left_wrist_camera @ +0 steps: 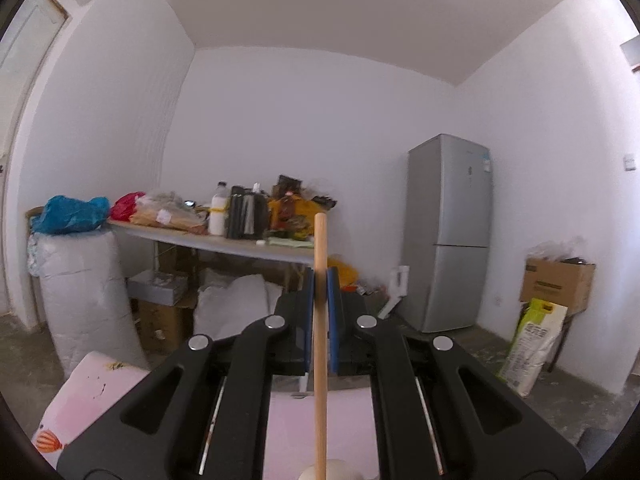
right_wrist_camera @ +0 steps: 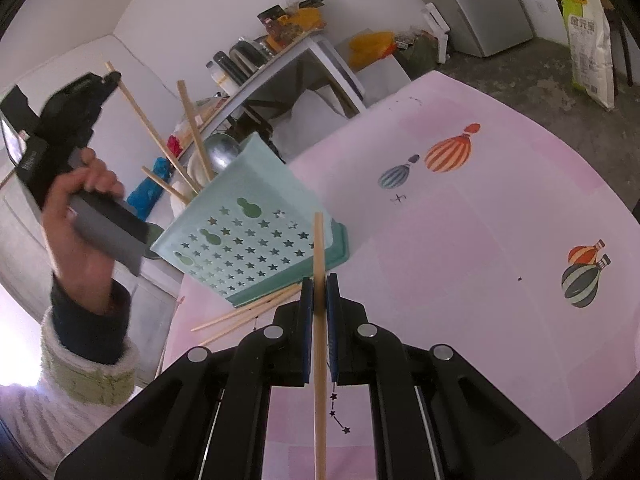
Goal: Organize utensils
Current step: 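Insert the chopstick into the green holder and open the left gripper while the right carries its chopstick, then lower the chopstick into the green holder and open the right gripper, then move both open grippers back down to the two loose chopsticks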
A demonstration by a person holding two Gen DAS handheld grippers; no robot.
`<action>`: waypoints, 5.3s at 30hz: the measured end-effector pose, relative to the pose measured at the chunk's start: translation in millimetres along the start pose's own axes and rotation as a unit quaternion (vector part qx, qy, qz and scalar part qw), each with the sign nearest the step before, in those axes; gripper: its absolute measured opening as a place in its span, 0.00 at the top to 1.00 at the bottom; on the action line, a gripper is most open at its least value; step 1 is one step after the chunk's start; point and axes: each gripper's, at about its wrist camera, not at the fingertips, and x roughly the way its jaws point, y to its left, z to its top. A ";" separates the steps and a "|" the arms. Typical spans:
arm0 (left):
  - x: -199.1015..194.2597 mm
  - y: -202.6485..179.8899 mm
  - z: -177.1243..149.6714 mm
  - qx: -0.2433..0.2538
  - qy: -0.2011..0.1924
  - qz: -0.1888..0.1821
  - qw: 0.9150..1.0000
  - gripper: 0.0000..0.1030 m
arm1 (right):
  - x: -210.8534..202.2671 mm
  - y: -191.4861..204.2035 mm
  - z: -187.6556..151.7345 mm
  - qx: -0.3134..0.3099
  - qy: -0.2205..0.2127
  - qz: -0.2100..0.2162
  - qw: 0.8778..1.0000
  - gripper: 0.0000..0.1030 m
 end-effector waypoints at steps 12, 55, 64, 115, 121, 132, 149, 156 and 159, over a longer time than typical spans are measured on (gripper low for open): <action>-16.1 15.8 -19.4 0.005 0.020 0.015 1.000 0.95 | -3.8 -8.0 1.0 0.010 -0.003 0.000 1.000 0.93; -130.7 80.3 -156.4 0.073 0.389 -0.115 0.911 0.15 | -116.3 89.1 56.2 -0.101 -0.158 -0.015 0.982 0.93; -113.3 105.7 -197.1 0.047 0.465 -0.057 0.882 0.15 | -101.0 158.7 123.9 -0.175 -0.224 0.042 0.958 0.93; -101.5 99.6 -180.0 0.102 0.437 0.005 0.893 0.15 | -6.1 55.7 -1.1 -0.128 -0.007 -0.083 0.988 0.50; -101.3 99.3 -180.4 0.111 0.433 0.005 0.895 0.15 | 17.3 34.9 -25.6 -0.082 0.038 -0.104 0.990 0.50; -101.2 104.0 -174.6 0.127 0.385 -0.021 0.914 0.15 | 21.9 27.0 -34.0 -0.050 0.049 -0.102 0.992 0.50; -68.6 137.5 -197.8 0.210 0.424 -0.186 0.861 0.40 | 13.3 17.2 -53.2 0.008 0.045 -0.076 0.996 0.50; -48.1 152.8 -199.0 0.168 0.482 -0.211 0.834 0.38 | 14.2 13.4 -58.3 0.023 0.049 -0.059 0.997 0.50; -53.6 155.3 -195.1 0.165 0.499 -0.197 0.828 0.40 | 13.9 14.2 -61.4 0.030 0.047 -0.048 0.997 0.50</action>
